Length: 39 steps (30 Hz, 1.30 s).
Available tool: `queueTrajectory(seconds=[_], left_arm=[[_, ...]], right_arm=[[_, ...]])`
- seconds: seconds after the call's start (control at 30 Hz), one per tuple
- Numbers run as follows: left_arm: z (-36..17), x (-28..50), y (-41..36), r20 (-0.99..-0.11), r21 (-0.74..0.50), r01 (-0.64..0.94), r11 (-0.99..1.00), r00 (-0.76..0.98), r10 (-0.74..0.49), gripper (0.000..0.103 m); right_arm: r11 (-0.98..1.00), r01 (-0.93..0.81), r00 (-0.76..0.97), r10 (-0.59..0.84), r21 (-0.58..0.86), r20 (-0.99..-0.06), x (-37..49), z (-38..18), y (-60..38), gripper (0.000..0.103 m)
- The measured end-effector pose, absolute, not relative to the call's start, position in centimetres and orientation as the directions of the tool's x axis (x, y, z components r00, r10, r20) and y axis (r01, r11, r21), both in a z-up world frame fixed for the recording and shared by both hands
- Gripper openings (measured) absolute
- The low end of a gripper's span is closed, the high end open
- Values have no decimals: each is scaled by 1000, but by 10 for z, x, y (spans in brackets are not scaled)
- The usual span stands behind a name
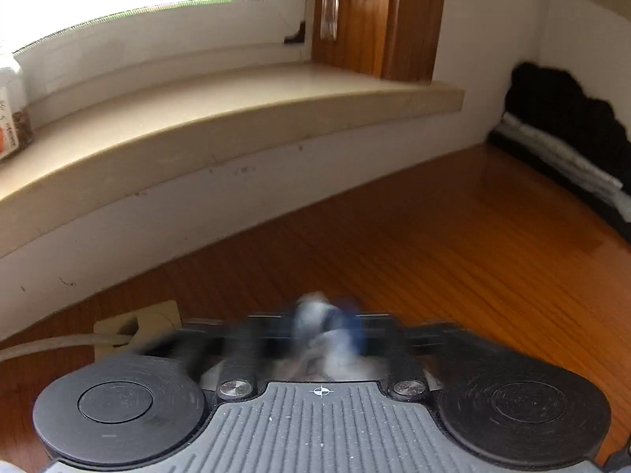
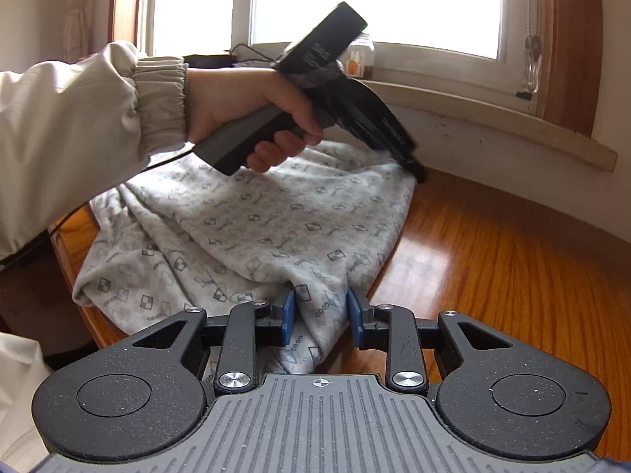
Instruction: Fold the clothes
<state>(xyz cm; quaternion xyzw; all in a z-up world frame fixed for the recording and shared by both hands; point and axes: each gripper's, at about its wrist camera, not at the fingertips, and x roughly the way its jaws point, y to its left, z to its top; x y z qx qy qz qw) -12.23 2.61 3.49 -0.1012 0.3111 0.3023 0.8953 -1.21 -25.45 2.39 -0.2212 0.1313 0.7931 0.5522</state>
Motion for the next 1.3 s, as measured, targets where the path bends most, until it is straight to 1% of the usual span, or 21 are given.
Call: queueTrajectory(seconds=[0.13, 0.23, 0.27, 0.3, 0.37, 0.4, 0.47, 0.5, 0.53, 0.67, 0.7, 0.73, 0.8, 0.9, 1.0, 1.03, 1.07, 1.17, 1.3], left_arm=[[53, -142, 33, -490, 1, -723, 691, 602, 631, 2], [60, -155, 39, -471, -20, -748, 663, 592, 654, 3], [60, -160, 41, -468, -35, -749, 661, 597, 652, 13], [61, -165, 42, -465, -50, -749, 661, 603, 649, 16], [61, -179, 37, -460, -45, -751, 658, 601, 654, 33], [61, -188, 32, -462, -39, -751, 659, 598, 655, 38], [57, -204, 24, -475, -24, -739, 673, 601, 643, 54], [54, -212, 21, -483, -16, -732, 681, 602, 636, 59], [53, -221, 17, -497, -9, -728, 686, 599, 629, 64], [44, -254, 2, -536, 5, -707, 707, 595, 599, 64], [42, -258, -2, -544, 9, -698, 716, 598, 589, 64], [39, -263, -6, -551, 16, -687, 726, 600, 580, 63], [31, -274, -16, -573, 27, -670, 742, 598, 561, 60], [18, -291, -29, -602, 33, -653, 757, 592, 536, 58], [21, -303, -37, -579, 25, -658, 752, 604, 547, 59], [20, -302, -38, -584, 36, -658, 752, 597, 551, 62], [19, -299, -38, -595, 41, -653, 757, 592, 543, 63], [17, -290, -38, -607, 41, -639, 768, 595, 527, 63], [15, -271, -36, -605, 22, -640, 768, 603, 520, 63]], right_arm=[[-351, -935, -287, 825, -43, -487, -14, 21, -258, 29], [-350, -936, -290, 828, -36, -480, -12, 20, -259, 29], [-348, -937, -291, 828, -33, -479, -12, 20, -259, 29], [-346, -938, -291, 829, -29, -477, -11, 20, -260, 29], [-345, -938, -287, 822, -29, -492, -11, 25, -260, 30], [-345, -938, -285, 818, -29, -499, -10, 27, -260, 30], [-347, -937, -285, 813, -31, -508, -8, 33, -263, 34], [-351, -936, -291, 816, -29, -499, -6, 38, -266, 39], [-353, -935, -298, 820, -22, -489, -6, 43, -266, 40], [-374, -927, -343, 820, 24, -458, -10, 59, -257, 40], [-380, -924, -349, 816, 27, -460, -16, 59, -250, 38], [-386, -922, -354, 813, 28, -462, -22, 58, -242, 33], [-395, -918, -354, 796, 22, -491, -35, 51, -227, 27], [-401, -916, -340, 767, 8, -544, -49, 38, -209, 27], [-410, -912, -333, 768, -22, -547, -47, 35, -212, 26], [-411, -911, -330, 764, -23, -554, -44, 35, -213, 26], [-413, -910, -333, 761, -20, -557, -40, 35, -215, 26], [-417, -909, -341, 761, -14, -551, -30, 33, -220, 25], [-393, -918, -300, 776, -54, -555, -20, 34, -224, 25]])
